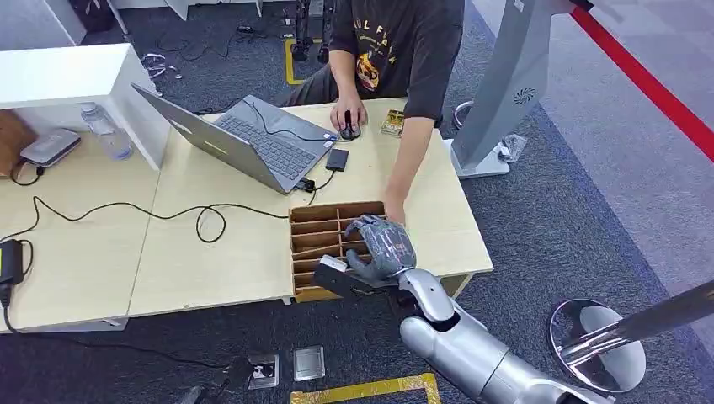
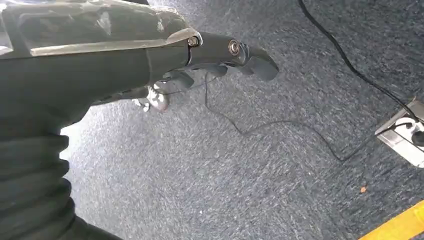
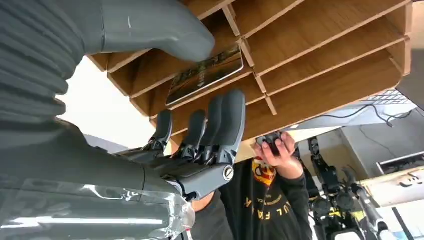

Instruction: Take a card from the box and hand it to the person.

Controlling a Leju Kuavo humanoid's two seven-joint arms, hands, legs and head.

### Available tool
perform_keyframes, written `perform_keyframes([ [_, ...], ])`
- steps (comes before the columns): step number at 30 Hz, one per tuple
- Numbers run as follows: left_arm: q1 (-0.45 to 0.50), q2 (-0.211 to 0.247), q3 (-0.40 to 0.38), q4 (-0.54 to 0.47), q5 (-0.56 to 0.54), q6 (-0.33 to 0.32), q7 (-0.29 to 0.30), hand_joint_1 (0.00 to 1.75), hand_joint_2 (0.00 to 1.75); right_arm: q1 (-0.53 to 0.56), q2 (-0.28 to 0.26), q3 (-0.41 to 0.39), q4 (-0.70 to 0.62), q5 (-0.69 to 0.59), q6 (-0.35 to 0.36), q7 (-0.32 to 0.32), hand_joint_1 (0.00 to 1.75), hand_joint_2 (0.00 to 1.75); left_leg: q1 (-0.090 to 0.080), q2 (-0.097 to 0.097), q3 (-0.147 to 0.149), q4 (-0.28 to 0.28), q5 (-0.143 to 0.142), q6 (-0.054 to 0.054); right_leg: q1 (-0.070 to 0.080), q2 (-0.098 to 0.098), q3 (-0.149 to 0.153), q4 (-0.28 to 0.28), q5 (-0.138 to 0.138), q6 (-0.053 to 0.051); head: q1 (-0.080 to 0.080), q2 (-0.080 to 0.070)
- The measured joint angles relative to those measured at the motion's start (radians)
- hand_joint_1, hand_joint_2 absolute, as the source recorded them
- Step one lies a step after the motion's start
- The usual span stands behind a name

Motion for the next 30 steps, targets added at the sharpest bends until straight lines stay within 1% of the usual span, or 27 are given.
perform_keyframes([
  [1, 0.000, 0.000, 0.000, 0.000, 0.000, -0.001, 0.000, 0.00, 1.75, 0.001, 0.000, -0.001, 0.000, 0.002, 0.002, 0.002, 0.94, 1.75, 0.000, 0.000, 0.000, 0.000, 0.000, 0.000, 0.000, 0.000, 0.000, 0.000, 0.000, 0.000, 0.000, 0.000],
  [2, 0.000, 0.000, 0.000, 0.000, 0.000, -0.001, 0.000, 0.00, 1.75, 0.001, 0.000, -0.002, 0.000, 0.003, 0.003, 0.003, 0.99, 1.75, 0.000, 0.000, 0.000, 0.000, 0.000, 0.000, 0.000, 0.000, 0.000, 0.000, 0.000, 0.000, 0.000, 0.000],
  [4, 0.000, 0.000, 0.000, 0.000, -0.002, -0.002, 0.001, 0.00, 1.75, 0.001, 0.000, -0.002, 0.001, 0.008, 0.004, 0.010, 1.01, 1.75, 0.000, 0.000, 0.000, 0.000, 0.000, 0.000, 0.000, 0.000, 0.000, 0.000, 0.000, 0.000, 0.000, 0.000],
  [5, 0.000, 0.000, 0.000, 0.000, -0.003, -0.002, 0.001, 0.00, 1.75, 0.001, 0.000, -0.002, 0.002, 0.010, 0.004, 0.011, 1.17, 1.75, 0.000, 0.000, 0.000, 0.000, 0.000, 0.000, 0.000, 0.000, 0.000, 0.000, 0.000, 0.000, 0.000, 0.000],
  [6, 0.000, 0.000, 0.000, 0.000, -0.003, -0.002, 0.001, 0.00, 1.75, 0.001, 0.000, -0.002, 0.002, 0.011, 0.005, 0.012, 1.24, 1.75, 0.000, 0.000, 0.000, 0.000, 0.000, 0.000, 0.000, 0.000, 0.000, 0.000, 0.000, 0.000, 0.000, 0.000],
  [11, 0.000, 0.000, 0.000, 0.000, -0.004, -0.003, 0.002, 0.00, 1.75, 0.002, -0.001, -0.002, 0.003, 0.023, 0.006, 0.021, 1.27, 1.75, 0.000, 0.000, 0.000, 0.000, 0.000, 0.000, 0.000, 0.000, 0.000, 0.000, 0.000, 0.000, 0.000, 0.000],
  [13, 0.000, 0.000, 0.000, 0.000, -0.005, -0.003, 0.002, 0.00, 1.75, 0.002, -0.001, -0.003, 0.003, 0.023, 0.006, 0.022, 1.24, 1.75, 0.000, 0.000, 0.000, 0.000, 0.000, 0.000, 0.000, 0.000, 0.000, 0.000, 0.000, 0.000, 0.000, 0.000],
  [20, 0.000, 0.000, 0.000, 0.000, -0.006, -0.004, 0.002, 0.00, 1.75, 0.002, -0.001, -0.003, 0.003, 0.025, 0.006, 0.022, 1.33, 1.75, 0.000, 0.000, 0.000, 0.000, 0.000, 0.000, 0.000, 0.000, 0.000, 0.000, 0.000, 0.000, 0.000, 0.000],
  [22, 0.000, 0.000, 0.000, 0.000, -0.009, -0.007, 0.002, 0.00, 1.75, 0.002, -0.001, -0.003, 0.004, 0.031, 0.005, 0.022, 1.40, 1.75, 0.000, 0.000, 0.000, 0.000, 0.000, 0.000, 0.000, 0.000, 0.000, 0.000, 0.000, 0.000, 0.000, 0.000],
  [23, 0.000, 0.000, 0.000, 0.000, -0.010, -0.009, 0.002, 0.00, 1.75, 0.001, -0.001, -0.003, 0.005, 0.033, 0.004, 0.021, 1.48, 1.75, 0.000, 0.000, 0.000, 0.000, 0.000, 0.000, 0.000, 0.000, 0.000, 0.000, 0.000, 0.000, 0.000, 0.000],
  [24, 0.000, -0.001, 0.000, 0.000, -0.011, -0.009, 0.002, 0.00, 1.75, 0.001, 0.000, -0.003, 0.005, 0.041, 0.000, 0.018, 1.61, 1.75, 0.000, 0.000, 0.000, 0.000, 0.000, 0.000, 0.000, 0.000, 0.000, 0.000, 0.000, 0.000, 0.000, 0.000],
  [26, 0.000, -0.001, 0.000, 0.000, -0.013, -0.009, -0.001, 0.00, 1.75, 0.001, 0.000, -0.003, 0.008, 0.055, -0.014, 0.011, 1.75, 1.75, 0.000, 0.000, 0.000, 0.000, 0.000, 0.000, 0.000, 0.000, 0.000, 0.000, 0.000, 0.000, 0.000, 0.000],
  [30, 0.000, -0.002, 0.000, 0.000, -0.017, 0.000, -0.010, 0.00, 1.75, 0.003, -0.001, -0.007, -0.006, 0.101, -0.072, 0.008, 1.75, 1.75, 0.000, 0.000, 0.000, 0.000, 0.000, 0.000, 0.000, 0.000, 0.000, 0.000, 0.000, 0.000, 0.000, 0.000],
])
